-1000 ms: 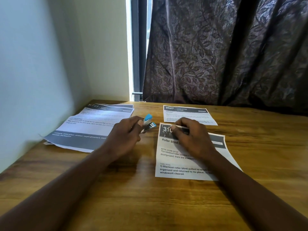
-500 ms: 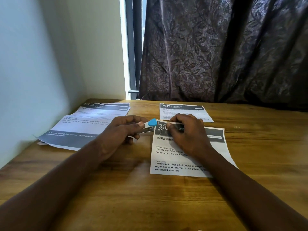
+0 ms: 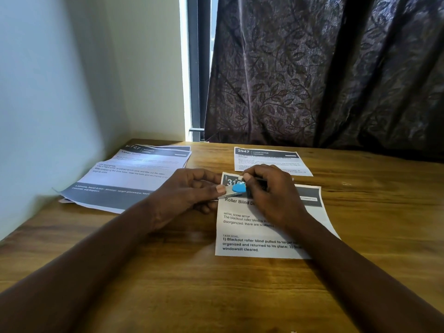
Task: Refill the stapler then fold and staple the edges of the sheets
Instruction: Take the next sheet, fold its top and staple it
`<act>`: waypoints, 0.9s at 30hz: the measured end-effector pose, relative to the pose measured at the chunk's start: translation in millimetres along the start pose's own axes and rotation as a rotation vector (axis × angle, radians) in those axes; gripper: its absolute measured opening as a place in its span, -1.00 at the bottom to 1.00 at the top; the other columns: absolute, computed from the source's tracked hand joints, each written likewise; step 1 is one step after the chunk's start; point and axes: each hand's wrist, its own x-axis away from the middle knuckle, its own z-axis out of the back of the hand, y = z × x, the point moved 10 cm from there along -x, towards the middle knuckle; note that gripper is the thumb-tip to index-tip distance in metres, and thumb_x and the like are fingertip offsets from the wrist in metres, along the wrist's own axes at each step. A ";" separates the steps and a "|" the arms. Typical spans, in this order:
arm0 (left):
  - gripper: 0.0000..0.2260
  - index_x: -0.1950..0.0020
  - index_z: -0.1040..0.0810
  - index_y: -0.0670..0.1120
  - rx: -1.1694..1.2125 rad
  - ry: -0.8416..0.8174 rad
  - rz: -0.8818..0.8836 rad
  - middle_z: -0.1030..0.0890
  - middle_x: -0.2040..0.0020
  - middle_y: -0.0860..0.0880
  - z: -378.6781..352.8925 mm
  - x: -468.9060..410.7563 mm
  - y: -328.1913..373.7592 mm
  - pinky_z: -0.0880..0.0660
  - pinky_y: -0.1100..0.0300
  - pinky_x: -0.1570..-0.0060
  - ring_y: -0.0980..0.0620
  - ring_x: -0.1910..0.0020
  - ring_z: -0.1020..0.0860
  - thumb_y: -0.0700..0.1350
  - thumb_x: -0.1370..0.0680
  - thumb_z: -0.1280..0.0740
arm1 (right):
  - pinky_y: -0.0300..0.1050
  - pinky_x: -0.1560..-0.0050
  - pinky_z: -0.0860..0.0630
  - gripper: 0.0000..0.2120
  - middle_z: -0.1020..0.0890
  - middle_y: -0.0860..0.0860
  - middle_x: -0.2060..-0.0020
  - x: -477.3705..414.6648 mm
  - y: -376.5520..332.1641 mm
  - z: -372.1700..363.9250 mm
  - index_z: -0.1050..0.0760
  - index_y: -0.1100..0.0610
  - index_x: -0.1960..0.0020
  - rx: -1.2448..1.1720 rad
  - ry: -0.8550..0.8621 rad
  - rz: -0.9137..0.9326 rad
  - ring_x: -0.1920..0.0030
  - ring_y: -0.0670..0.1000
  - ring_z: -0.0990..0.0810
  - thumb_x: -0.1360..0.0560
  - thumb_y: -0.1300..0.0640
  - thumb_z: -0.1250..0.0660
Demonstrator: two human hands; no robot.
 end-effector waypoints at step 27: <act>-0.75 -0.14 -0.46 0.04 -0.107 0.058 -0.147 -0.68 -0.17 -0.13 2.9 -0.9 14.2 -0.68 -0.12 0.04 -0.15 -0.09 -0.70 -0.25 -0.58 -0.39 | 0.23 -0.15 -0.48 -0.74 -0.63 -0.09 0.03 5.7 -16.1 -3.4 -0.56 -0.11 -0.14 -0.152 -0.169 0.096 -0.08 0.01 -0.57 -0.56 -0.18 -0.22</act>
